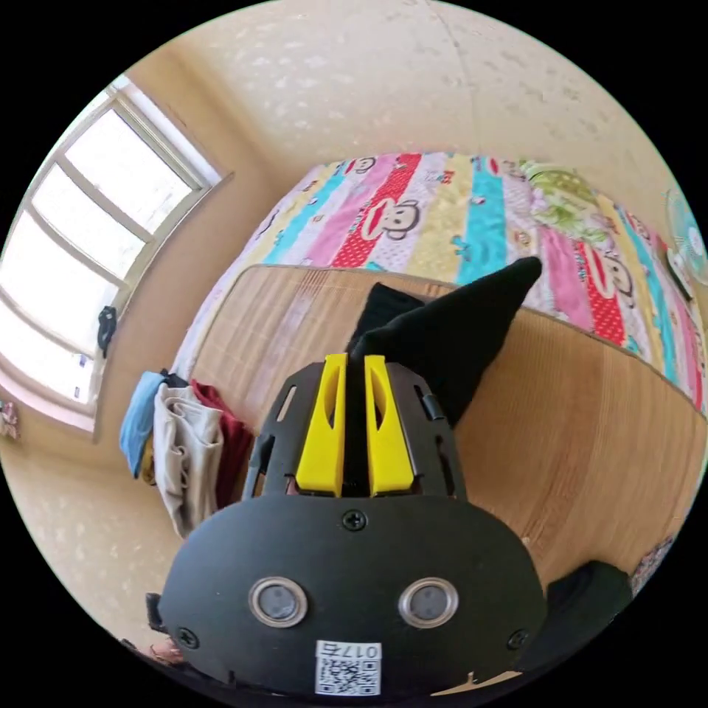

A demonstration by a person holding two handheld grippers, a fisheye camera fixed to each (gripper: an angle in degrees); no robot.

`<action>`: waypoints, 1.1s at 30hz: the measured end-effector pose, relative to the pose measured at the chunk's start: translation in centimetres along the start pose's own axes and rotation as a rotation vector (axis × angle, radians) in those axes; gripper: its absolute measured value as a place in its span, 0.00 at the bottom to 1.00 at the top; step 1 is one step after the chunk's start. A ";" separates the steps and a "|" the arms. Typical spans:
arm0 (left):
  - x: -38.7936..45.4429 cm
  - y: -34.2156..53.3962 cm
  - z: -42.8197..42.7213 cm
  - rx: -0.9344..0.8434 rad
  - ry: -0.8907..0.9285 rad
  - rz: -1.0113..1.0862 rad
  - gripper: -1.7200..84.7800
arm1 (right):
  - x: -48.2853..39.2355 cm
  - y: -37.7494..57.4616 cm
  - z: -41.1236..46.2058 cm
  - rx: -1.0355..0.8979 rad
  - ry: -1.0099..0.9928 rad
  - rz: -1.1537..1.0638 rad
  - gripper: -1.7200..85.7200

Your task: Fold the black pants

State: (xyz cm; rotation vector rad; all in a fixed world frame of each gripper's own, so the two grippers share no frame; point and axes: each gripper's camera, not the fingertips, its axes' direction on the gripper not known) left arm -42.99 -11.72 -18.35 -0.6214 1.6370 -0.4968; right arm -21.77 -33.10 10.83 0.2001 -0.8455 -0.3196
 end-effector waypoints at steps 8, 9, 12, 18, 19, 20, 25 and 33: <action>-0.2 -5.8 -6.3 -0.153 -0.484 -0.068 0.14 | -1.5 11.6 5.8 -0.116 -0.005 0.025 0.09; 0.6 -7.1 -6.3 -0.191 -0.537 -0.032 0.15 | -1.2 13.3 5.5 -0.124 0.009 0.024 0.09; 2.8 -10.6 -5.2 -0.277 -0.613 0.101 0.15 | 0.8 21.7 5.3 -0.208 -0.001 0.070 0.11; 2.0 -16.5 1.0 -0.538 -0.731 0.264 0.14 | 3.7 35.1 7.4 -0.352 -0.278 0.348 0.13; 1.5 -16.9 1.9 -0.579 -0.739 0.262 0.14 | 3.6 37.1 7.8 -0.372 -0.376 0.402 0.12; 0.3 -17.4 3.5 -0.655 -0.741 0.253 0.13 | 3.4 38.9 7.8 -0.365 -0.463 0.450 0.12; -1.0 -17.0 6.6 -0.782 -0.739 0.263 0.07 | 2.2 44.4 8.0 -0.474 -0.541 0.451 0.13; 4.1 -12.6 5.2 -0.735 -0.609 0.425 0.01 | 1.5 47.0 1.3 -0.471 -0.581 0.338 0.04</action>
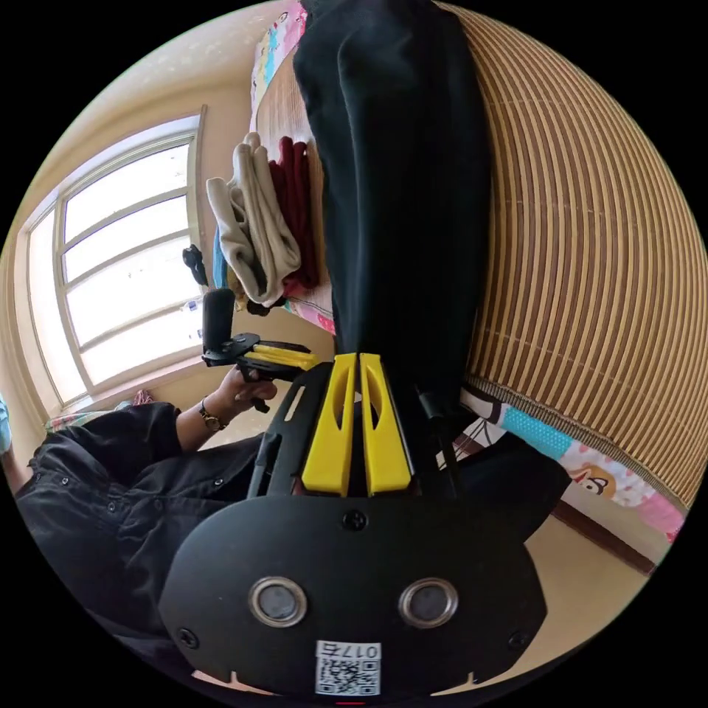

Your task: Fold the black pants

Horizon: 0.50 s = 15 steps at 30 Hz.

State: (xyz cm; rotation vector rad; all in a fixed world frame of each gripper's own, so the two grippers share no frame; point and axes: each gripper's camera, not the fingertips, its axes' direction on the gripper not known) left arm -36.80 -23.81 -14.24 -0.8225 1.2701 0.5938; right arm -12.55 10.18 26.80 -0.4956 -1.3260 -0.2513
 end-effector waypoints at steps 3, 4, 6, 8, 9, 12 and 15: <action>1.6 1.0 -0.9 0.049 -0.059 -0.011 0.02 | -2.4 2.1 -0.8 -0.088 0.009 -0.167 0.03; 1.8 1.1 -1.1 0.064 -0.073 -0.014 0.02 | -2.5 2.8 -0.7 -0.129 0.054 -0.187 0.03; 1.7 0.9 -1.4 0.103 -0.097 -0.042 0.08 | -1.4 3.7 -0.9 -0.121 0.184 -0.128 0.04; 1.1 0.3 -1.7 0.135 -0.122 -0.085 0.12 | 0.7 3.9 -2.2 -0.059 0.186 -0.022 0.05; 0.6 -0.1 -2.2 0.170 -0.149 -0.110 0.13 | 1.0 3.8 -2.7 -0.032 0.145 -0.014 0.06; -0.9 -1.5 -2.7 0.192 -0.252 -0.162 0.14 | 1.6 2.6 -4.8 0.133 -0.004 0.017 0.12; -2.9 -3.3 -1.4 0.125 -0.267 -0.203 0.15 | 2.1 0.3 -4.5 0.185 0.055 0.073 0.14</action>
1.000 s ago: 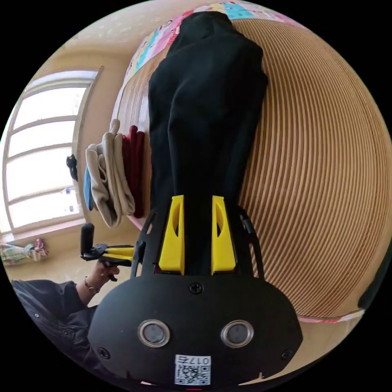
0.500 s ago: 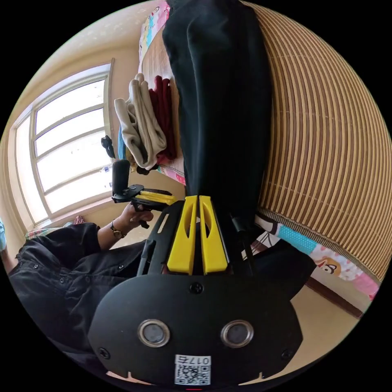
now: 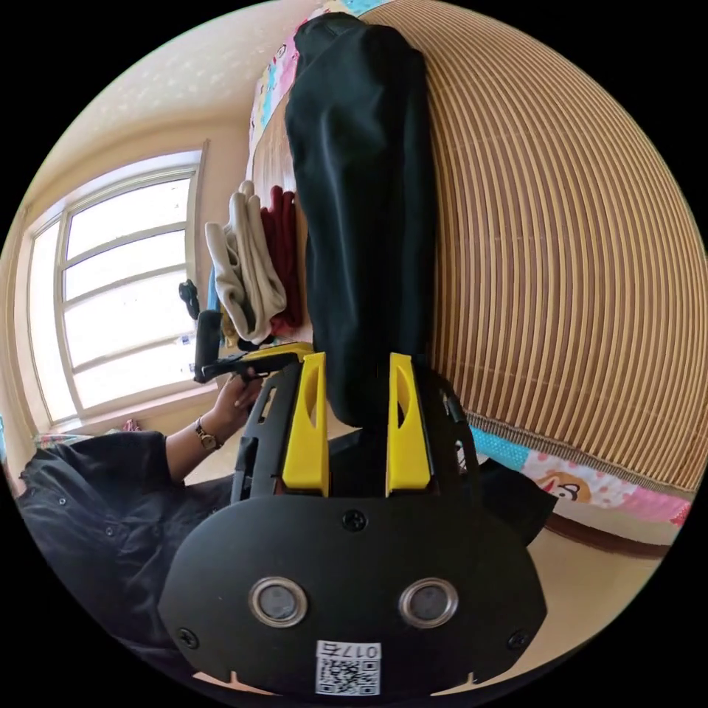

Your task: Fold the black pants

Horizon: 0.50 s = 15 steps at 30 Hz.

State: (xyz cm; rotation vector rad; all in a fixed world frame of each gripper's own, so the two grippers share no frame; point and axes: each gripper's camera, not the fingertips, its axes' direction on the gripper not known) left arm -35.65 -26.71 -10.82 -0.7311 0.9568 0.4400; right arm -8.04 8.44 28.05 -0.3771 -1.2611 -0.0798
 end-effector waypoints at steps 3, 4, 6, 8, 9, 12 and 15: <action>-0.4 -0.7 -0.1 -0.019 0.046 -0.012 0.11 | 0.3 -1.4 2.3 -0.080 -0.150 0.017 0.11; -0.3 -0.8 -0.1 -0.031 0.103 0.012 0.09 | -0.2 -1.3 2.3 -0.082 -0.205 -0.005 0.08; -0.2 -0.5 -0.2 -0.077 0.269 0.056 0.06 | -1.2 -0.9 1.5 -0.094 -0.196 -0.042 0.06; 0.5 0.2 -1.2 -0.077 0.272 0.110 0.04 | -2.3 -0.1 -0.4 -0.115 -0.166 -0.037 0.05; 1.4 0.9 -2.2 -0.069 0.298 0.182 0.03 | -2.7 0.1 -1.1 -0.116 -0.177 -0.044 0.05; 3.0 2.3 -3.7 -0.040 0.337 0.275 0.02 | -4.4 1.9 -4.2 -0.076 -0.190 -0.112 0.04; 2.2 2.0 -1.6 -0.086 0.288 0.229 0.02 | -3.0 2.3 -4.7 -0.081 -0.071 -0.065 0.04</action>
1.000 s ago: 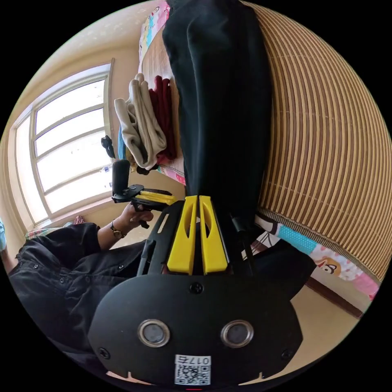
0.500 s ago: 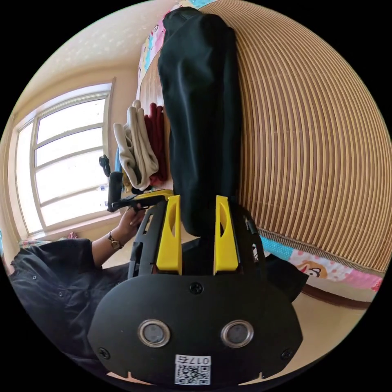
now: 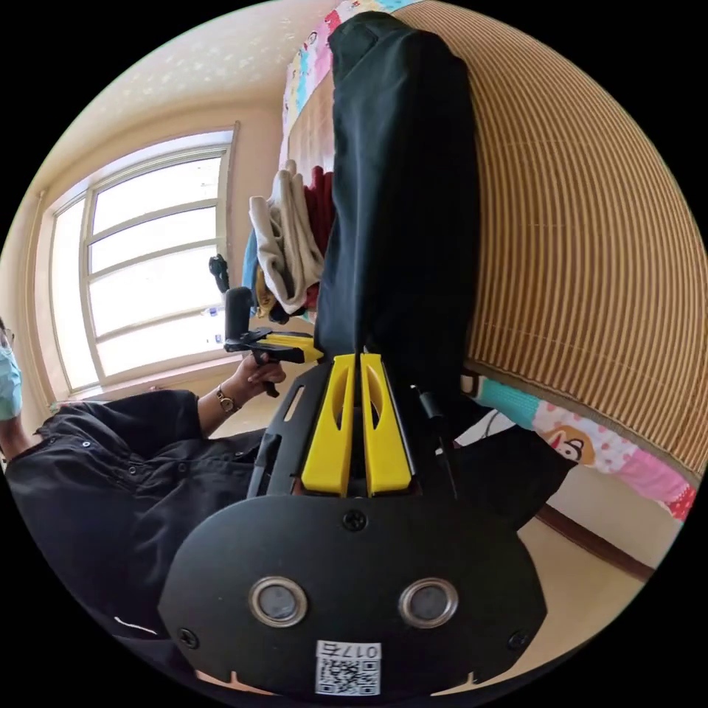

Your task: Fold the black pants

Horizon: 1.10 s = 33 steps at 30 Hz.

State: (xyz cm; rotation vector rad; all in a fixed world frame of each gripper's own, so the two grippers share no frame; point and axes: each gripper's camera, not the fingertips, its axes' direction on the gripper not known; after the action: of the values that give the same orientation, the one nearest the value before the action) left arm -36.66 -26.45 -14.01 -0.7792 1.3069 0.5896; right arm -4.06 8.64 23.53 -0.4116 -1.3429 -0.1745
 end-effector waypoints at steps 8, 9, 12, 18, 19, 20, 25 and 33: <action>1.0 -2.5 1.1 -0.014 0.268 0.167 0.01 | -3.1 -1.2 -0.4 0.014 -0.134 -0.100 0.04; 0.3 -2.8 1.4 -0.031 0.355 0.172 0.01 | -3.1 -1.2 -0.5 0.017 -0.160 -0.105 0.04; -3.2 -3.5 2.9 -0.050 0.363 0.018 0.01 | -0.6 -1.4 -0.6 0.043 -0.143 0.012 0.04; -2.7 -5.3 5.7 -0.058 0.324 0.082 0.01 | -1.8 -2.7 -0.8 0.073 -0.275 -0.074 0.04; -2.6 -5.4 6.0 -0.058 0.308 0.080 0.01 | -2.2 -3.2 -0.7 0.077 -0.281 -0.089 0.04; -3.2 -5.8 6.9 -0.064 0.244 0.035 0.01 | -1.7 -3.8 -0.1 0.062 -0.248 -0.051 0.04; -7.1 -6.9 10.8 -0.093 0.056 -0.184 0.02 | 2.5 -6.0 2.4 0.016 -0.020 0.193 0.04; -3.6 -9.3 10.6 0.107 0.081 -0.056 0.09 | -1.6 -8.9 2.7 -0.016 -0.090 0.007 0.04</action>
State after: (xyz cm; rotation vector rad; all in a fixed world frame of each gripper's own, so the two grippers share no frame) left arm -23.67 -23.76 -8.09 -0.7556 1.3752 0.4438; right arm -10.03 1.39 24.07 -0.4426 -1.4291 -0.1625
